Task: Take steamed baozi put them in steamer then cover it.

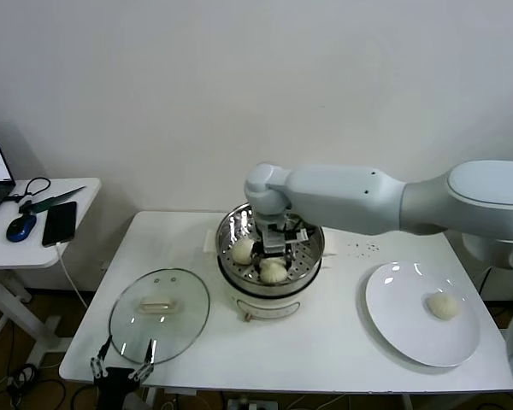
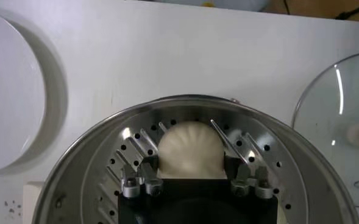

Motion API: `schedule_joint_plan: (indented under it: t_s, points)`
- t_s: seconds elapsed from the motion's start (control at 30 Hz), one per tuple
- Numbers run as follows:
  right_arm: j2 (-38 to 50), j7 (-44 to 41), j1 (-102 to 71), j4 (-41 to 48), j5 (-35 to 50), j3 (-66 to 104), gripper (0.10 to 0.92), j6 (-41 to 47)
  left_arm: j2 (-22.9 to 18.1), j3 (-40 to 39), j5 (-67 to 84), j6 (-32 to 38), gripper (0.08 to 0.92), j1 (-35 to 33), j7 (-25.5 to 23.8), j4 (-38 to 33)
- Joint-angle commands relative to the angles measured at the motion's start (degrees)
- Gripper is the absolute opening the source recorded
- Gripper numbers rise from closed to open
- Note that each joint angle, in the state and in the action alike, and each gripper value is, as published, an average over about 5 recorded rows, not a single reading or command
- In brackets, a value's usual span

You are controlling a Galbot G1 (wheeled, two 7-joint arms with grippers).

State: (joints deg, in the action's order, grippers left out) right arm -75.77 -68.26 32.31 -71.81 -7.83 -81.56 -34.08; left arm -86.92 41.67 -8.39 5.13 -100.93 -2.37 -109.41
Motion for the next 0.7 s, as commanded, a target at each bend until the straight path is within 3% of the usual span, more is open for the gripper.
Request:
schedule_joint_plan:
  t_s: [0.03,0.13,0.47,0.7]
  points:
    - [-0.73,-0.06,-1.16,0.03,-2.33,0.85,0.783,0.03,0.24,0.06,-0.04,-0.17,0.823,-0.03,-0.21,-0.23]
    - [-0.1,-0.64,-0.82,-0.25,-2.69,1.61,0.817,-0.05,0.2,0.12,-0.17,-0.29,0.823,0.07,-0.21,-0.37]
    - [8.79,1.54,5.53,-1.35,-2.07,3.96,0.823,1.71,0.06,-0.15,-0.53,-0.48,0.823,0.22,-0.11,-0.8]
    - [22.82,10.84,15.0,-6.36,8.95,-2.8,0.823,22.99,0.08,-0.55,-0.88,-0.93,0.823,0.99,-0.19,-1.27]
